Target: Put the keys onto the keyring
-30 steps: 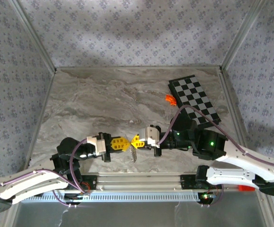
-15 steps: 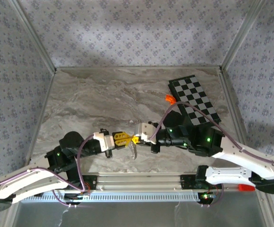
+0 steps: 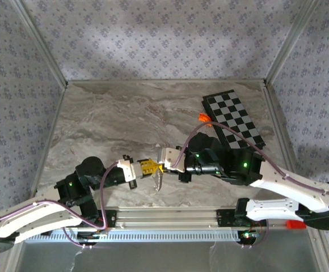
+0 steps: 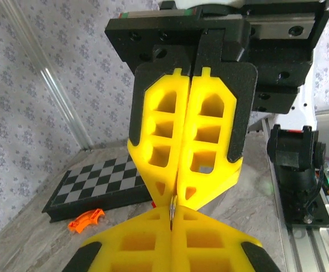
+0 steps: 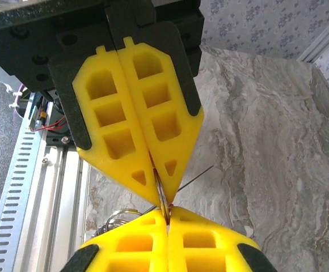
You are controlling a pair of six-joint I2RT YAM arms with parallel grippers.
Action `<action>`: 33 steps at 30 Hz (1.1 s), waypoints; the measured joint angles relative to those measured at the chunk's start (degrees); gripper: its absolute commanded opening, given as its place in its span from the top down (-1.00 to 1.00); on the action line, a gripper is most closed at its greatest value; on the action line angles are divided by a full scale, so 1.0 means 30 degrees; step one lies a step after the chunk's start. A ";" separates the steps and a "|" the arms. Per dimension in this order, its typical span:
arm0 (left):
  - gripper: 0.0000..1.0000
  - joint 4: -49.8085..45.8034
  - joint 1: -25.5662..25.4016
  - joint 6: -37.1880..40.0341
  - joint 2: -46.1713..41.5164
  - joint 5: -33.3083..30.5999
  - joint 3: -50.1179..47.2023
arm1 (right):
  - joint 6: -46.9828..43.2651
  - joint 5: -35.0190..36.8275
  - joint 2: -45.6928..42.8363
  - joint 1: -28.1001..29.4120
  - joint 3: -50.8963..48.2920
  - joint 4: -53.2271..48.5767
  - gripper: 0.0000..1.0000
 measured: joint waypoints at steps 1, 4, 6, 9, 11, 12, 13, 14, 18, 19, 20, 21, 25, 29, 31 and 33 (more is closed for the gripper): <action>1.00 0.0423 0.0000 -0.0138 -0.0066 0.0146 -0.0175 | 0.0036 -0.0022 -0.0102 0.0029 -0.0058 0.0211 0.59; 1.00 0.2222 0.0000 -0.0845 -0.0124 0.0903 -0.0874 | 0.0138 -0.0335 -0.0787 0.0117 -0.0466 0.1093 0.57; 1.00 0.3759 0.0000 -0.1421 -0.0007 0.1472 -0.1399 | 0.0197 -0.0590 -0.1231 0.0117 -0.0823 0.1632 0.56; 1.00 0.5923 0.0007 -0.2331 0.0481 0.2127 -0.2127 | 0.0226 -0.0969 -0.1698 0.0117 -0.1275 0.2142 0.59; 1.00 0.7118 0.0036 -0.2878 0.0801 0.2477 -0.2433 | 0.0270 -0.1107 -0.1938 0.0117 -0.1486 0.2259 0.61; 1.00 0.7563 0.0044 -0.3096 0.0911 0.2594 -0.2499 | 0.0270 -0.1195 -0.2062 0.0117 -0.1552 0.2273 0.62; 1.00 0.7890 0.0044 -0.3264 0.0991 0.2725 -0.2514 | 0.0270 -0.1268 -0.2200 0.0117 -0.1617 0.2295 0.65; 1.00 0.8233 0.0051 -0.3439 0.1144 0.2871 -0.2514 | 0.0270 -0.1348 -0.2339 0.0117 -0.1690 0.2353 0.67; 1.00 0.8961 0.0051 -0.3810 0.1253 0.3140 -0.2514 | 0.0291 -0.1530 -0.2718 0.0131 -0.1894 0.2834 0.97; 1.00 0.9085 0.0051 -0.3869 0.1260 0.3198 -0.2514 | 0.0401 -0.1537 -0.2769 0.0131 -0.1894 0.2892 1.00; 1.00 0.9158 0.0051 -0.3891 0.1275 0.3220 -0.2514 | 0.0408 -0.1545 -0.2769 0.0138 -0.1894 0.2943 1.00; 1.00 0.9122 0.0051 -0.3883 0.1275 0.3213 -0.2506 | 0.0401 -0.1537 -0.2761 0.0138 -0.1887 0.2943 1.00; 0.93 0.7278 0.0117 -0.3453 0.1195 0.2885 -0.2062 | 0.0393 -0.1209 -0.2484 0.0131 -0.1792 0.2361 1.00; 0.82 0.3279 0.0124 -0.2237 0.1129 0.1734 -0.0357 | 0.0189 -0.0270 -0.1749 0.0117 -0.0882 0.1144 1.00; 0.79 0.1574 0.0124 -0.1647 0.1290 0.1275 0.0459 | 0.0029 0.0153 -0.1282 0.0189 -0.0350 0.0619 1.00; 0.79 0.0029 0.0117 -0.1115 0.1552 0.0933 0.1158 | -0.0168 0.0634 -0.0809 0.0357 0.0131 0.0022 1.00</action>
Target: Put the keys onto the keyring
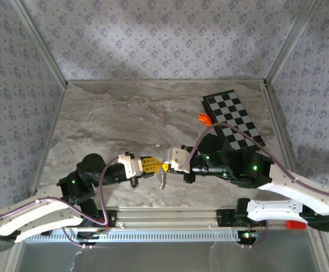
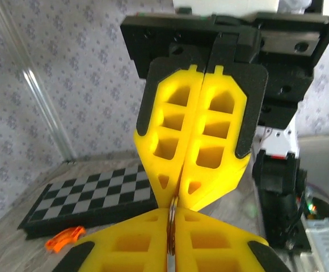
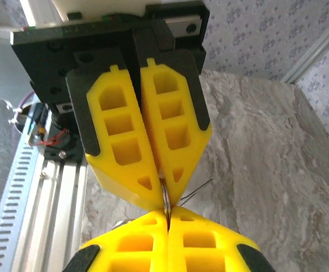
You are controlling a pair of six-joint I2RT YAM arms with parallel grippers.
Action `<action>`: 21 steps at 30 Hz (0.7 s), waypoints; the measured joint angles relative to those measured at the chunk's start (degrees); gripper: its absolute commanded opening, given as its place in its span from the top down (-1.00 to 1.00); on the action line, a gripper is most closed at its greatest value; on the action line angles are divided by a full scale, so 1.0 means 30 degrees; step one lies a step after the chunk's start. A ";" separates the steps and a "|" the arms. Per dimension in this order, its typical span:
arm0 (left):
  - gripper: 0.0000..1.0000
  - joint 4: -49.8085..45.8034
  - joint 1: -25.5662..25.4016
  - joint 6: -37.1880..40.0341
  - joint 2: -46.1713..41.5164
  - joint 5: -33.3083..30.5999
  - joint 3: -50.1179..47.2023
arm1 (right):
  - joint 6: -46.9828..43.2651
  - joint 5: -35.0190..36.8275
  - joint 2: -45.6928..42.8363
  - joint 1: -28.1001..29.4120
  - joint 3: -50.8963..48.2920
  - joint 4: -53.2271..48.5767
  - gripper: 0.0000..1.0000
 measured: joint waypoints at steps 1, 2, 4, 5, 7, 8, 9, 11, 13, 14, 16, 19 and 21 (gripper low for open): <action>0.78 -0.0714 0.0000 0.0262 0.0117 -0.0153 0.0299 | -0.0117 0.0313 0.0277 0.0102 0.0255 -0.0357 1.00; 0.81 -0.1268 0.0007 0.0488 0.0233 -0.0277 0.0481 | -0.0233 0.0612 0.0517 0.0189 0.0423 -0.0714 1.00; 1.00 -0.2025 0.0007 0.0721 0.0459 -0.0495 0.0576 | -0.0437 0.1137 0.0954 0.0313 0.0663 -0.1450 1.00; 1.00 -0.2353 0.0007 0.0852 0.0568 -0.0568 0.0576 | -0.0554 0.1413 0.1166 0.0372 0.0707 -0.1836 1.00; 1.00 -0.2739 0.0007 0.1049 0.0729 -0.0685 0.0576 | -0.0714 0.1858 0.1464 0.0474 0.0743 -0.2346 1.00; 1.00 -0.2812 0.0007 0.1064 0.0765 -0.0699 0.0568 | -0.0787 0.2055 0.1552 0.0510 0.0743 -0.2550 1.00; 1.00 -0.2776 0.0007 0.1064 0.0874 -0.0699 0.0539 | -0.0816 0.2186 0.1574 0.0510 0.0743 -0.2710 1.00; 1.00 -0.2433 0.0007 0.1049 0.0969 -0.0685 0.0408 | -0.0816 0.2353 0.1559 0.0510 0.0743 -0.2922 1.00; 1.00 -0.1785 0.0007 0.0991 0.0801 -0.0597 0.0051 | -0.0787 0.2346 0.1501 0.0532 0.0743 -0.2878 0.92; 1.00 -0.1319 0.0007 0.0933 0.0663 -0.0503 -0.0233 | -0.0758 0.2259 0.1413 0.0539 0.0736 -0.2812 0.82; 1.00 -0.0138 0.0007 0.0656 0.0306 -0.0102 -0.0831 | -0.0612 0.1931 0.1158 0.0546 0.0692 -0.2623 0.68; 1.00 0.1676 0.0007 0.0168 -0.0095 0.0619 -0.1443 | -0.0372 0.1319 0.0532 0.0539 0.0386 -0.1778 0.58; 1.00 0.2892 0.0000 -0.0197 -0.0299 0.1100 -0.1800 | -0.0189 0.0867 0.0022 0.0532 0.0124 -0.1122 0.54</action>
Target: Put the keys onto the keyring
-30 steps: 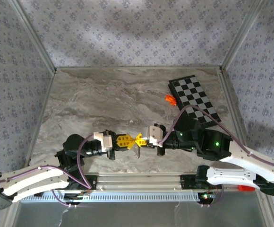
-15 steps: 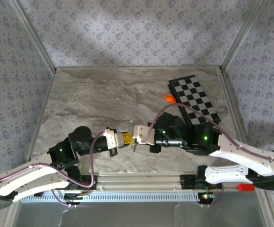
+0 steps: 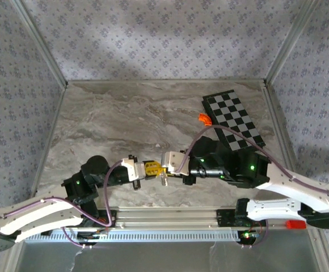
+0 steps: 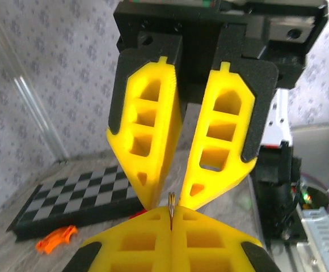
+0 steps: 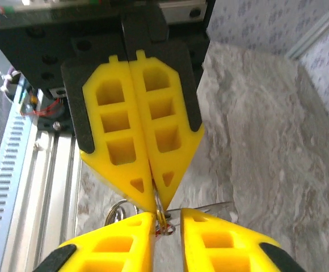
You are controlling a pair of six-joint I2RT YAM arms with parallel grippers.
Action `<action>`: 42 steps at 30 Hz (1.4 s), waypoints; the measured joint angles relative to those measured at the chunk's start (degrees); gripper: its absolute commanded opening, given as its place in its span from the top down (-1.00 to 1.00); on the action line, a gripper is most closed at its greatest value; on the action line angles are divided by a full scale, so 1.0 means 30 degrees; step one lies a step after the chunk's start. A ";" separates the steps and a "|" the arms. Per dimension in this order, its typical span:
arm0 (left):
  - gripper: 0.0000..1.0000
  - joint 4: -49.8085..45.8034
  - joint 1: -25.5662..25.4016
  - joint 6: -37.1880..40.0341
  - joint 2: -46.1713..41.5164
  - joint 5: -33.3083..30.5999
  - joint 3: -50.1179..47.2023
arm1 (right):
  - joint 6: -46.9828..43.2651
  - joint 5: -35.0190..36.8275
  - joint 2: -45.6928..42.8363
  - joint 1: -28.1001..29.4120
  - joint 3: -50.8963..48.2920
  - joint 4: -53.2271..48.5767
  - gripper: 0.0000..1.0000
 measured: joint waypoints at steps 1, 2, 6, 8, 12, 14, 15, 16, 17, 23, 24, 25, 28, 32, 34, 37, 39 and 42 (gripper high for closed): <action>1.00 0.0619 0.0000 -0.0204 -0.0066 0.0270 -0.0160 | 0.0087 -0.0262 -0.0270 -0.0007 -0.0168 0.0408 0.54; 1.00 0.1217 0.0000 -0.0372 -0.0131 0.0481 -0.0291 | 0.0124 -0.0539 -0.0568 -0.0022 -0.0350 0.0838 0.54; 1.00 0.3067 -0.0007 -0.1122 -0.0146 0.1239 -0.0488 | 0.0328 -0.1581 -0.1421 -0.0175 -0.1005 0.2229 0.55; 1.00 0.4007 -0.0007 -0.1515 -0.0146 0.1508 -0.0685 | 0.0459 -0.2157 -0.1734 -0.0313 -0.1370 0.2805 0.62; 1.00 0.5435 -0.0007 -0.2091 -0.0109 0.1851 -0.1049 | 0.0678 -0.2973 -0.1887 -0.0517 -0.1727 0.3439 0.80; 1.00 0.5850 -0.0007 -0.2280 0.0000 0.1887 -0.1115 | 0.0743 -0.3220 -0.1887 -0.0554 -0.1792 0.3563 0.87; 1.00 0.5909 -0.0007 -0.2317 0.0058 0.1880 -0.1115 | 0.0736 -0.3293 -0.1923 -0.0605 -0.1807 0.3570 0.90; 1.00 0.6011 -0.0007 -0.2346 0.0117 0.1872 -0.1115 | 0.0780 -0.3366 -0.1982 -0.0656 -0.1865 0.3643 0.96; 1.00 0.6040 -0.0007 -0.2346 0.0131 0.1872 -0.1115 | 0.0801 -0.3410 -0.2040 -0.0678 -0.1916 0.3657 0.99; 0.95 0.4801 -0.0015 -0.1829 -0.0073 0.1435 -0.0962 | 0.0765 -0.3446 -0.2084 -0.0801 -0.2157 0.3606 1.00; 0.90 0.4248 -0.0029 -0.1625 -0.0175 0.1297 -0.0816 | 0.0765 -0.3395 -0.2047 -0.0809 -0.2171 0.3526 1.00; 0.85 0.3468 -0.0095 -0.1355 -0.0299 0.1100 -0.0546 | 0.0765 -0.3359 -0.2004 -0.0838 -0.2164 0.3483 1.00; 0.82 0.0984 -0.0124 -0.0437 -0.0546 0.0357 0.0423 | 0.0750 -0.3067 -0.1734 -0.0838 -0.2069 0.3351 1.00; 0.82 -0.1800 -0.0124 0.0692 -0.0627 -0.0481 0.1355 | 0.0670 -0.2652 -0.1137 -0.0852 -0.1756 0.2885 1.00; 0.83 -0.2761 -0.0124 0.1056 -0.0576 -0.0663 0.1610 | 0.0619 -0.2499 -0.0852 -0.0852 -0.1574 0.2506 1.00; 1.00 -0.3810 -0.0124 0.1457 -0.0379 -0.0816 0.1996 | 0.0546 -0.2310 -0.0474 -0.0852 -0.1202 0.1982 1.00; 1.00 -0.4029 -0.0124 0.1705 -0.0386 -0.0911 0.2040 | 0.0510 -0.2149 -0.0321 -0.0838 -0.0991 0.1698 1.00; 1.00 -0.3985 -0.0124 0.1690 -0.0561 -0.0998 0.2018 | 0.0393 -0.1967 -0.0160 -0.0743 -0.0729 0.1421 1.00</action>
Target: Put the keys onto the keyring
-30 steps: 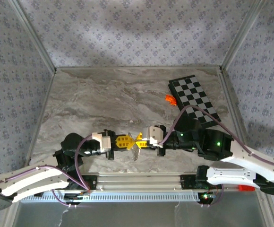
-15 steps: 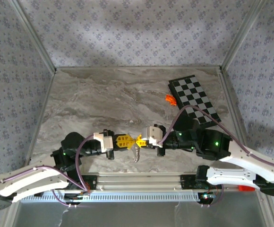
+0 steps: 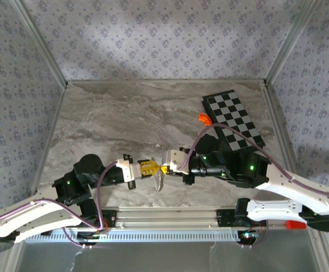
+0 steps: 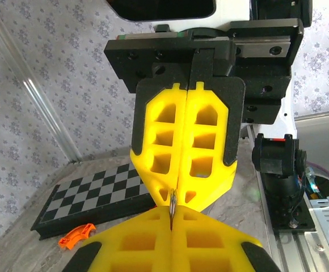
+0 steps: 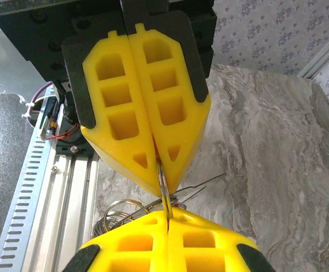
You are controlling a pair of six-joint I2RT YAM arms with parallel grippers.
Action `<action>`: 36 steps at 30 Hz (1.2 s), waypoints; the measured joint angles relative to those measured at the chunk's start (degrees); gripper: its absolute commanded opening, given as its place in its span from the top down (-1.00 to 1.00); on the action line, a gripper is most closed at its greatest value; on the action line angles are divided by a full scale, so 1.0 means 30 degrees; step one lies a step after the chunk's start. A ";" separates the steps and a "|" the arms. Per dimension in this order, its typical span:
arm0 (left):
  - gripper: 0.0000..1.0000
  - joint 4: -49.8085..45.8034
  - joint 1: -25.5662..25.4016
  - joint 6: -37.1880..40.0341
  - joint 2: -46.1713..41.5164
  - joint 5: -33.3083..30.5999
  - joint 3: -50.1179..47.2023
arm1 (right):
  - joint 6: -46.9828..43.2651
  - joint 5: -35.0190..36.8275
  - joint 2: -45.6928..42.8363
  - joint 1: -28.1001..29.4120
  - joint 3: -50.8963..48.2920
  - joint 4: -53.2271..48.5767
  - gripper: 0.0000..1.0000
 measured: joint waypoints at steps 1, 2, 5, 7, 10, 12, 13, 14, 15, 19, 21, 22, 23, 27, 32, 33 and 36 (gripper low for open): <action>1.00 0.0138 0.0000 -0.0015 -0.0109 0.0000 -0.0058 | 0.0000 0.0029 0.0015 0.0007 0.0058 -0.0022 1.00; 1.00 0.0459 0.0000 -0.0080 -0.0240 0.0007 -0.0219 | 0.0000 0.0073 0.0015 0.0036 0.0109 -0.0029 1.00; 1.00 0.1741 0.0000 -0.0481 -0.0474 0.0117 -0.1005 | -0.0007 0.0095 0.0007 0.0080 0.0153 0.0000 0.91; 1.00 0.2798 0.0000 -0.0925 -0.0474 0.0233 -0.1566 | 0.0022 0.0095 -0.0022 0.0117 0.0153 0.0051 0.71; 1.00 0.4670 0.0007 -0.1749 -0.0423 0.0525 -0.2324 | 0.0007 0.0058 -0.0386 0.0182 0.0087 0.0466 0.55; 1.00 0.5938 0.0007 -0.2353 -0.0219 0.0809 -0.2550 | 0.0036 -0.0117 -0.0823 0.0204 0.0051 0.0860 0.53; 1.00 0.6586 0.0007 -0.2623 -0.0029 0.0940 -0.2645 | 0.0029 -0.0204 -0.1013 0.0204 0.0044 0.1013 0.53; 1.00 0.7271 0.0007 -0.2929 0.0175 0.1078 -0.2754 | 0.0029 -0.0284 -0.1297 0.0204 -0.0138 0.1443 0.53; 1.00 0.7919 0.0007 -0.3220 0.0350 0.1239 -0.2892 | 0.0029 -0.0379 -0.1552 0.0204 -0.0284 0.1617 0.54; 1.00 0.9792 0.0007 -0.4095 0.0962 0.1836 -0.3147 | 0.0080 -0.0495 -0.1909 0.0204 -0.0590 0.1872 0.65; 1.00 1.0564 0.0007 -0.4495 0.1144 0.2055 -0.3300 | 0.0109 -0.0510 -0.1916 0.0204 -0.0692 0.1953 0.66; 1.00 1.0863 0.0007 -0.4634 0.1180 0.2135 -0.3417 | 0.0109 -0.0510 -0.1945 0.0204 -0.0743 0.2025 0.66; 1.00 1.1147 0.0007 -0.4787 0.1195 0.2237 -0.3541 | 0.0109 -0.0525 -0.1996 0.0204 -0.0809 0.2076 0.64; 1.00 1.1876 0.0007 -0.5209 0.1180 0.2492 -0.3723 | 0.0226 -0.0546 -0.2200 0.0204 -0.1027 0.2091 0.45; 1.00 1.2233 0.0007 -0.5501 0.0896 0.2878 -0.3730 | 0.0233 -0.0568 -0.2674 0.0204 -0.1457 0.2280 0.44; 1.00 1.2284 0.0007 -0.5544 0.0780 0.2958 -0.3730 | 0.0233 -0.0568 -0.2820 0.0204 -0.1610 0.2346 0.44; 1.00 1.2524 0.0007 -0.5625 0.0481 0.3140 -0.3730 | 0.0240 -0.0568 -0.3111 0.0204 -0.1923 0.2441 0.44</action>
